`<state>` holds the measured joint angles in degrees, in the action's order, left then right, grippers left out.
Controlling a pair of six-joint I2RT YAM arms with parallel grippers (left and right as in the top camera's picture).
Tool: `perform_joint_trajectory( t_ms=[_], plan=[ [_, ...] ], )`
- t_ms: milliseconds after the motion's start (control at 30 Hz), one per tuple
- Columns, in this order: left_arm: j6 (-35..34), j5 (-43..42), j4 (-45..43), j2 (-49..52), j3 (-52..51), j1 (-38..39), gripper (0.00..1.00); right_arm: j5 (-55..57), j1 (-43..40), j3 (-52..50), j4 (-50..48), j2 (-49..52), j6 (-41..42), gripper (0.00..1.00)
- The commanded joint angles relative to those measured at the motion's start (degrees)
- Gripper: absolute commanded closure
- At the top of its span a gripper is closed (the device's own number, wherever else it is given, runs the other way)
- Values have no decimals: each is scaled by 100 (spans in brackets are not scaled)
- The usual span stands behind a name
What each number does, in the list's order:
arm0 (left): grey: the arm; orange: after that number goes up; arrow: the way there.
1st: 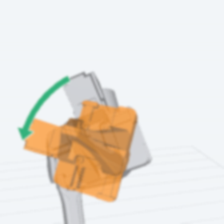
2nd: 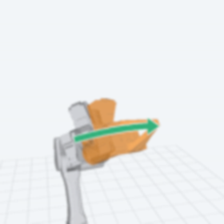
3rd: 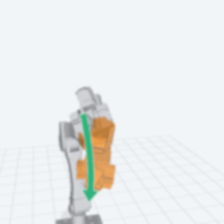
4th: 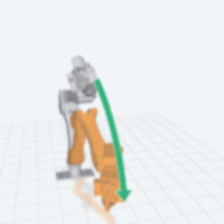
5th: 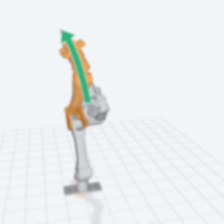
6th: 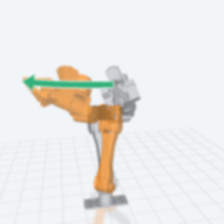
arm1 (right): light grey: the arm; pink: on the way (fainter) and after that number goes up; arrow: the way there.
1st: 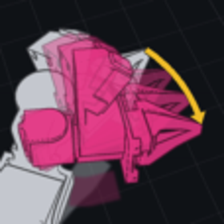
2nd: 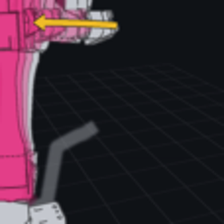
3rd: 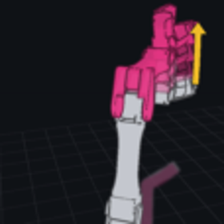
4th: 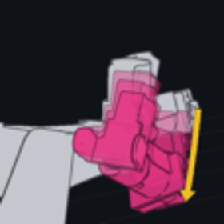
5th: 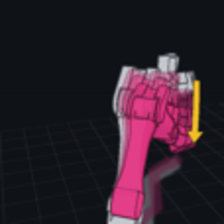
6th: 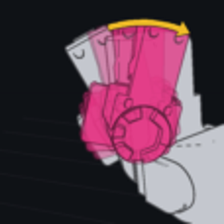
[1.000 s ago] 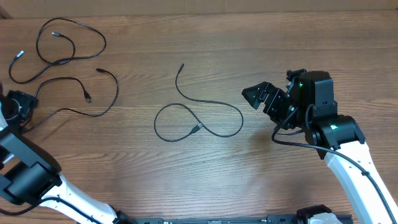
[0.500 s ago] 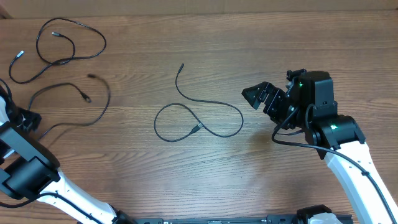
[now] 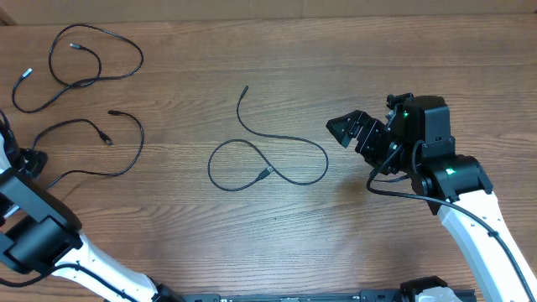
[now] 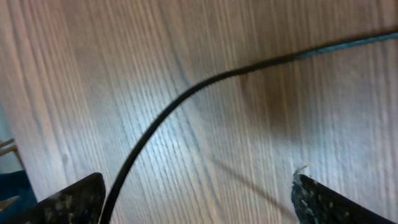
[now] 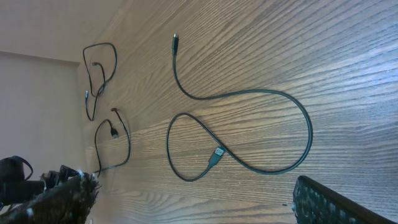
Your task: Untangle cables
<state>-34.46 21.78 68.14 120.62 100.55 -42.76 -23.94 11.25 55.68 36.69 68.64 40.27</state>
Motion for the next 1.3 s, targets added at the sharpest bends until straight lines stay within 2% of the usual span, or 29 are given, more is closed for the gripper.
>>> perform_joint_trajectory(
  t_ms=[0,100,333,600,667,733,833,900,933,1033,1067,1133,1267],
  plan=[
    [214,-72,42,-195,302,4,4,57,-11,20,-13,-68,-28,0],
    [210,151,289,-227,599,4,0,57,-11,20,-13,-68,-26,0],
    [-337,44,708,-221,584,-50,0,57,-11,20,-13,-68,-26,0],
    [-348,26,389,-212,-181,-50,0,57,-11,20,-11,-68,-26,0],
    [-348,-31,256,-212,-369,-50,5,57,-11,20,-13,-68,-26,0],
    [-348,-74,109,-212,-494,-50,18,57,-11,20,-11,-68,-26,0],
    [-286,-17,-59,-214,-516,-50,44,57,-11,20,-13,-68,-28,0],
    [-76,-17,-205,-214,-514,-50,58,57,-11,20,-11,-68,-26,0],
    [87,-20,-293,-214,-514,-46,68,57,-11,20,-11,-68,-28,0],
    [455,-22,-632,-214,-514,-28,92,59,-11,20,-11,-68,-26,0],
    [503,-22,-737,-214,-514,-28,96,57,-11,20,-13,-68,-26,0],
    [649,-22,-997,-214,-514,-28,96,57,-13,20,-13,-68,-26,0],
    [1473,-22,-1641,-214,-514,-28,96,57,-11,20,-11,-68,-26,0]
  ],
)
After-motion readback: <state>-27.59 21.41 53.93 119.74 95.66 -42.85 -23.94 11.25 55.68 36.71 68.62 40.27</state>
